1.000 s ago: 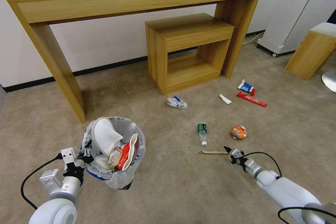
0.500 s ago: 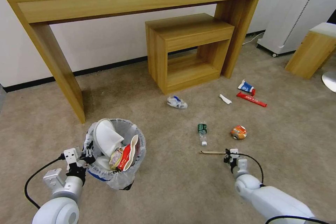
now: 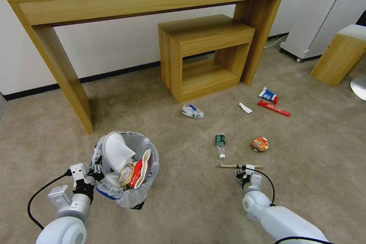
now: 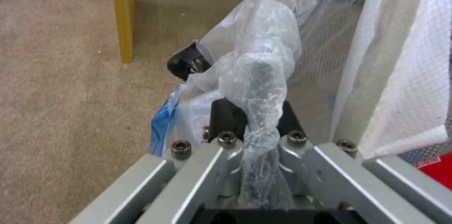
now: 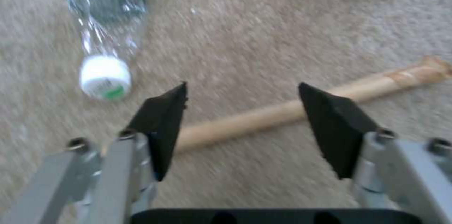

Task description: Pick up the trash bin and place the garbage on the floor into it.

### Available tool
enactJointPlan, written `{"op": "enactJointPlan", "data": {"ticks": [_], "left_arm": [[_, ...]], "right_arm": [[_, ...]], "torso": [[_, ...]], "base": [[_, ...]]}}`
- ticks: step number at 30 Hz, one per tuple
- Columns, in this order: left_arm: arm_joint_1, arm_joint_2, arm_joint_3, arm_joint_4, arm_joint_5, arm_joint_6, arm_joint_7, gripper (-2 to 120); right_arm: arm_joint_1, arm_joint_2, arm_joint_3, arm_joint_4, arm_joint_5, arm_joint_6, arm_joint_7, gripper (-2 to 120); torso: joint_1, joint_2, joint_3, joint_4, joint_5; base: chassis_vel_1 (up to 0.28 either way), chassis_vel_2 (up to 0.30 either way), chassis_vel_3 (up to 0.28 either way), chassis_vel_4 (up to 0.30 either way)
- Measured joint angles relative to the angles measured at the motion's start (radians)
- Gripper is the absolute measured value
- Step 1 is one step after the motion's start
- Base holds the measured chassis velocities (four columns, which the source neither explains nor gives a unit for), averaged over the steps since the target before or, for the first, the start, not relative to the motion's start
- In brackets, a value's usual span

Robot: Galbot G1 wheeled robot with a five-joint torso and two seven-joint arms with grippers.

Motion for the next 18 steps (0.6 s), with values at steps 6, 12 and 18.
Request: {"op": "enactJointPlan", "data": {"ticks": [6, 12, 18], "left_arm": [[0.004, -0.003, 0.001, 0.000, 0.002, 0.000, 0.001, 3], [0.008, -0.011, 0.003, -0.004, 0.008, -0.001, 0.001, 3], [0.013, -0.020, 0.005, -0.007, 0.016, -0.003, 0.003, 3]], "right_arm": [[0.009, 0.059, 0.048, -0.019, 0.026, 0.001, 0.001, 87], [-0.014, 0.076, 0.105, -0.006, 0.048, -0.004, 0.019, 92], [-0.073, 0.086, 0.183, 0.012, 0.035, -0.002, 0.033, 87]], "torso": [[0.000, 0.000, 0.000, 0.0003, 0.0004], [0.000, 0.000, 0.000, -0.0001, 0.0002], [0.000, 0.000, 0.000, -0.0002, 0.0002]], "base": [[0.000, 0.000, 0.000, 0.000], [0.000, 0.000, 0.000, 0.000], [0.000, 0.000, 0.000, 0.000]]}}
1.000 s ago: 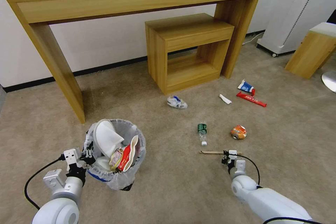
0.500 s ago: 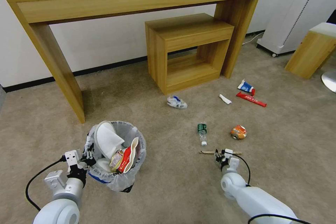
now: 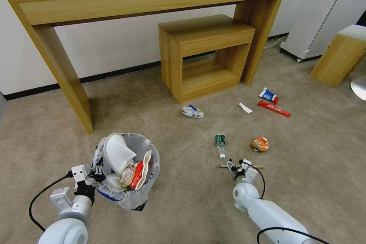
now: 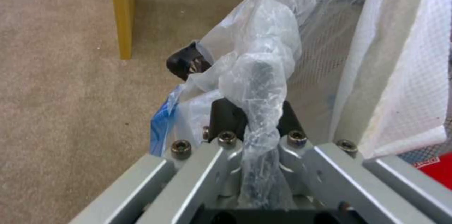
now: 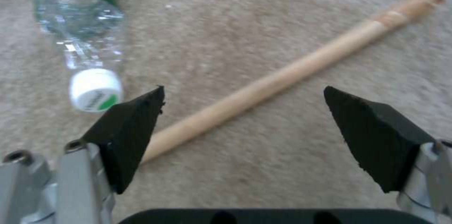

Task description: Pick up the trash bin and place the garbage on the floor into it.

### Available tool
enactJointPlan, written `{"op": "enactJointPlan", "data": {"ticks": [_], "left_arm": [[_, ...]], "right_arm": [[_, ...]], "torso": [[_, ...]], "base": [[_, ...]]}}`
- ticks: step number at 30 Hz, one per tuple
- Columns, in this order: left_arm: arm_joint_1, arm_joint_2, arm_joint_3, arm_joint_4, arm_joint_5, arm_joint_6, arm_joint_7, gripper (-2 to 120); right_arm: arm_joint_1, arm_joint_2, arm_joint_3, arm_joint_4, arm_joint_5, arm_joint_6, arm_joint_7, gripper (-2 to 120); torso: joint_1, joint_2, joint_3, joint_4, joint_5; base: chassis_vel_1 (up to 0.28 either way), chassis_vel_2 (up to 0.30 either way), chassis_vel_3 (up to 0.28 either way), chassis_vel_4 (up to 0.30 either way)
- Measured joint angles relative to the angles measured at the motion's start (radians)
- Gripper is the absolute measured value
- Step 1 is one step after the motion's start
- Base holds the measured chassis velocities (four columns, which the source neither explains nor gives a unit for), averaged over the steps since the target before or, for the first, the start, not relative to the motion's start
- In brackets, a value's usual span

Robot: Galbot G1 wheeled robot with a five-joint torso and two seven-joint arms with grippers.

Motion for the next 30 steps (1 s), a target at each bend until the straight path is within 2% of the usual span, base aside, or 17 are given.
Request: {"op": "enactJointPlan", "data": {"ticks": [22, 26, 30], "left_arm": [[0.039, -0.008, -0.002, -0.021, 0.012, -0.013, 0.016, 3], [0.046, -0.009, -0.001, -0.024, 0.011, -0.016, 0.017, 3], [0.050, -0.010, -0.001, -0.038, 0.004, -0.016, 0.017, 3]], "right_arm": [[0.023, 0.088, 0.093, -0.098, -0.023, 0.015, -0.056, 78], [0.029, 0.096, 0.097, -0.114, -0.031, 0.019, -0.066, 74], [0.030, 0.106, 0.100, -0.125, -0.042, 0.020, -0.073, 64]], "torso": [[0.000, 0.000, 0.000, 0.0003, 0.0000], [0.000, 0.000, 0.000, 0.0002, -0.0001], [0.000, 0.000, 0.000, 0.0002, 0.0000]], "base": [[0.000, 0.000, 0.000, 0.000], [0.000, 0.000, 0.000, 0.000], [0.000, 0.000, 0.000, 0.000]]}}
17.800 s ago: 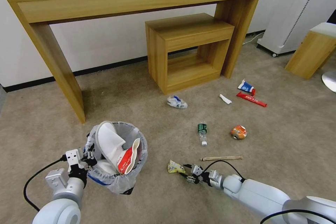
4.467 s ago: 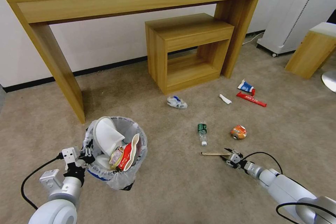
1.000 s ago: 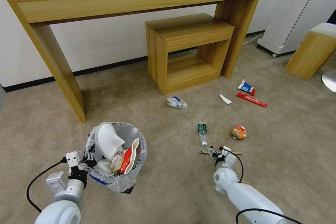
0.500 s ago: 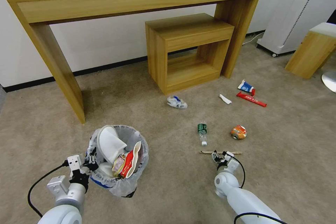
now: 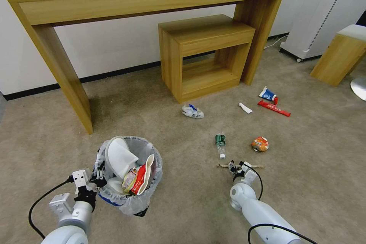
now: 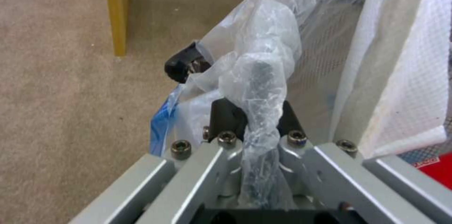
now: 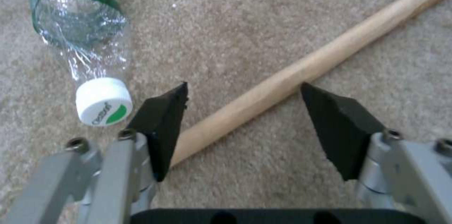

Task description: Pick up the trash bin and place the garbage on the floor into it.

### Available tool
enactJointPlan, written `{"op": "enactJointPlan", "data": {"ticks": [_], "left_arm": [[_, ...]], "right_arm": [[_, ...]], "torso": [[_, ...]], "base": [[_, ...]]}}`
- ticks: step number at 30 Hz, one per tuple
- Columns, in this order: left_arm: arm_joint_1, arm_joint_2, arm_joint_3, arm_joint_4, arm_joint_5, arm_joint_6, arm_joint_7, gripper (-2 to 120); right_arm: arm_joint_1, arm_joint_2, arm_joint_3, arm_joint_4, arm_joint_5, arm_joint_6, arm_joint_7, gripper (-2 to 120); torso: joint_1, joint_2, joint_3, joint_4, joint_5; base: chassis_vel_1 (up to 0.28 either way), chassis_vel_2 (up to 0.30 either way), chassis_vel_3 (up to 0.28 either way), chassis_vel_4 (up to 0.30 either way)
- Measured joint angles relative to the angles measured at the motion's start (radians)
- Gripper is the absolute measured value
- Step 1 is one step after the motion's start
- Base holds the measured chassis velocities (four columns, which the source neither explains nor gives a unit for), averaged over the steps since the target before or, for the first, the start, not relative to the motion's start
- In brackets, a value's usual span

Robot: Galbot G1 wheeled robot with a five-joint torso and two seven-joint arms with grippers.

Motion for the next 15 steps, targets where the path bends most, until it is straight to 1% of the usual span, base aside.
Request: {"op": "enactJointPlan", "data": {"ticks": [1, 4, 5, 8, 15], "left_arm": [[0.000, 0.000, 0.000, 0.000, 0.000, 0.000, 0.000, 3], [0.007, -0.003, 0.000, -0.008, -0.002, -0.002, 0.000, 3], [0.007, -0.003, 0.000, -0.008, -0.002, -0.002, 0.000, 3], [0.018, -0.003, 0.000, -0.016, -0.003, -0.004, 0.001, 3], [0.021, -0.003, 0.000, -0.018, -0.003, -0.005, 0.003, 3]], "right_arm": [[0.000, 0.000, 0.000, 0.000, 0.000, 0.000, 0.000, 64], [0.001, 0.008, 0.000, -0.017, -0.012, 0.002, -0.007, 54], [0.001, 0.008, 0.000, -0.017, -0.012, 0.002, -0.007, 54], [0.003, 0.009, 0.000, -0.036, -0.024, 0.007, -0.021, 45], [-0.001, 0.011, 0.005, -0.051, -0.044, 0.014, -0.034, 43]], "torso": [[0.000, 0.000, 0.000, 0.0000, 0.0000], [0.000, 0.000, 0.000, 0.0000, 0.0000], [0.000, 0.000, 0.000, 0.0000, 0.0000], [0.000, 0.000, 0.000, 0.0000, 0.0000], [0.000, 0.000, 0.000, 0.0000, 0.0000]], "base": [[0.000, 0.000, 0.000, 0.000], [0.000, 0.000, 0.000, 0.000], [0.000, 0.000, 0.000, 0.000], [0.000, 0.000, 0.000, 0.000], [0.000, 0.000, 0.000, 0.000]]}}
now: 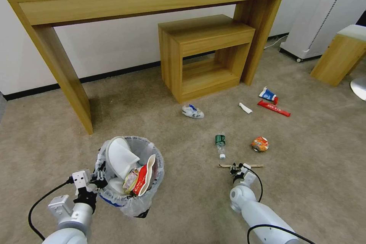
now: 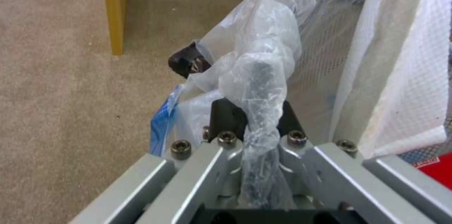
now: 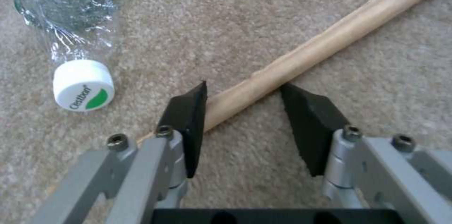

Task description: Pick up the trash bin and place the garbage on the floor into it.

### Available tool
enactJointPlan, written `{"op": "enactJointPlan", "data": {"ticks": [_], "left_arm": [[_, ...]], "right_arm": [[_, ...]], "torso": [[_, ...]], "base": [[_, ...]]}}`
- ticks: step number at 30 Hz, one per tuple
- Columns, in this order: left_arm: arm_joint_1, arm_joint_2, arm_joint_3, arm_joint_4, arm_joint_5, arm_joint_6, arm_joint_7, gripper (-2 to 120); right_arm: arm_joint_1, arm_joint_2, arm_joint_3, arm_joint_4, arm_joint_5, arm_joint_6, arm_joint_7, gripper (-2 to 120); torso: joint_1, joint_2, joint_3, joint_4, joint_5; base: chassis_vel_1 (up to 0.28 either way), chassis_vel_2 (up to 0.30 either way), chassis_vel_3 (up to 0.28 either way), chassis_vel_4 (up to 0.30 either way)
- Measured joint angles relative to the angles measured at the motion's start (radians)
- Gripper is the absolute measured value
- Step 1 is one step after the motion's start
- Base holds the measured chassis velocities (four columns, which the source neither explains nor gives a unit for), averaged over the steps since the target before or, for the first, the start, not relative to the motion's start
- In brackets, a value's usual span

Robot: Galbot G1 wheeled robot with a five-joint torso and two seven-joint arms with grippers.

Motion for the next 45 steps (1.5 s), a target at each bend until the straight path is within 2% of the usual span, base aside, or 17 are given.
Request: {"op": "enactJointPlan", "data": {"ticks": [2, 10, 13, 23, 24, 26, 29, 30, 32, 33, 34, 36, 38, 40, 42, 43, 45], "left_arm": [[-0.001, 0.000, 0.001, 0.000, 0.000, 0.000, 0.000, 3], [-0.003, 0.000, 0.004, 0.001, -0.001, -0.003, 0.001, 3], [-0.007, 0.005, 0.002, 0.005, -0.004, -0.003, 0.002, 3], [-0.031, 0.007, 0.002, 0.040, -0.007, -0.003, 0.001, 3], [-0.038, 0.007, 0.004, 0.048, -0.007, -0.003, 0.001, 3], [-0.041, 0.008, 0.005, 0.051, -0.007, -0.003, 0.001, 3], [-0.048, 0.008, 0.010, 0.060, -0.004, -0.001, -0.001, 3], [-0.048, 0.008, 0.010, 0.060, -0.004, -0.001, -0.001, 3], [-0.049, 0.009, 0.015, 0.054, -0.001, 0.006, -0.001, 3], [-0.049, 0.009, 0.015, 0.054, -0.001, 0.006, -0.001, 3], [-0.049, 0.012, 0.016, 0.045, 0.000, 0.010, -0.001, 3], [-0.048, 0.013, 0.016, 0.036, 0.001, 0.013, -0.001, 3], [-0.047, 0.014, 0.016, 0.034, 0.001, 0.014, -0.001, 3], [-0.047, 0.014, 0.017, 0.024, 0.003, 0.017, -0.003, 3], [-0.047, 0.014, 0.017, 0.020, 0.004, 0.018, -0.003, 3], [-0.047, 0.014, 0.017, 0.015, 0.005, 0.020, -0.005, 3], [-0.047, 0.014, 0.017, 0.008, 0.006, 0.022, -0.006, 3]], "right_arm": [[-0.002, -0.001, 0.001, -0.002, -0.005, 0.002, -0.003, 40], [-0.012, -0.009, 0.004, 0.000, -0.015, 0.005, -0.004, 14], [-0.026, -0.015, 0.001, 0.023, -0.017, 0.007, -0.004, 0], [-0.118, -0.090, -0.011, 0.201, -0.029, 0.006, -0.002, 0], [-0.147, -0.129, -0.013, 0.279, -0.040, 0.013, -0.002, 0], [-0.158, -0.147, -0.013, 0.314, -0.044, 0.017, -0.002, 0], [-0.199, -0.239, -0.021, 0.485, -0.081, 0.033, -0.005, 0], [-0.199, -0.239, -0.021, 0.485, -0.081, 0.033, -0.005, 0], [-0.191, -0.342, -0.071, 0.651, -0.141, 0.054, -0.022, 0], [-0.191, -0.342, -0.071, 0.651, -0.141, 0.054, -0.022, 0], [-0.147, -0.395, -0.122, 0.750, -0.158, 0.061, -0.028, 0], [-0.066, -0.435, -0.194, 0.836, -0.165, 0.067, -0.034, 0], [-0.036, -0.443, -0.215, 0.854, -0.166, 0.070, -0.037, 0], [0.125, -0.462, -0.323, 0.913, -0.171, 0.082, -0.045, 0], [0.170, -0.461, -0.359, 0.927, -0.170, 0.085, -0.047, 0], [0.252, -0.457, -0.426, 0.948, -0.166, 0.086, -0.055, 0], [0.317, -0.447, -0.479, 0.965, -0.162, 0.087, -0.078, 0]], "torso": [[0.000, 0.000, 0.000, 0.0000, 0.0000], [0.000, 0.000, 0.000, -0.0001, 0.0000], [0.000, 0.000, 0.000, -0.0001, 0.0000], [0.000, 0.000, 0.000, -0.0001, 0.0002], [0.000, 0.000, 0.000, -0.0002, 0.0001], [0.000, 0.000, 0.000, -0.0002, 0.0004], [0.000, 0.000, 0.000, -0.0002, -0.0002], [0.000, 0.000, 0.000, -0.0002, -0.0002], [0.000, 0.000, 0.000, -0.0002, -0.0001], [0.000, 0.000, 0.000, -0.0002, -0.0001], [0.000, 0.000, 0.000, -0.0001, 0.0002], [0.000, 0.000, 0.000, -0.0001, 0.0001], [0.000, 0.000, 0.000, -0.0001, 0.0003], [0.000, 0.000, 0.000, 0.0002, -0.0004], [0.000, 0.000, 0.000, 0.0004, -0.0004], [0.000, 0.000, 0.000, 0.0004, -0.0001], [0.000, 0.000, 0.000, 0.0003, -0.0003]], "base": [[0.000, 0.000, 0.000, 0.000], [0.000, 0.000, 0.000, 0.000], [0.000, 0.000, 0.000, 0.000], [0.000, 0.000, 0.000, 0.000], [0.000, 0.000, 0.000, 0.000], [0.000, 0.000, 0.000, 0.000], [0.000, 0.000, 0.000, 0.000], [0.000, 0.000, 0.000, 0.000], [0.000, 0.000, 0.000, 0.000], [0.000, 0.000, 0.000, 0.000], [0.000, 0.000, 0.000, 0.000], [0.000, 0.000, 0.000, 0.000], [0.000, 0.000, 0.000, 0.000], [0.000, 0.000, 0.000, 0.000], [0.000, 0.000, 0.000, 0.000], [0.000, 0.000, 0.000, 0.000], [0.000, 0.000, 0.000, 0.000]]}}
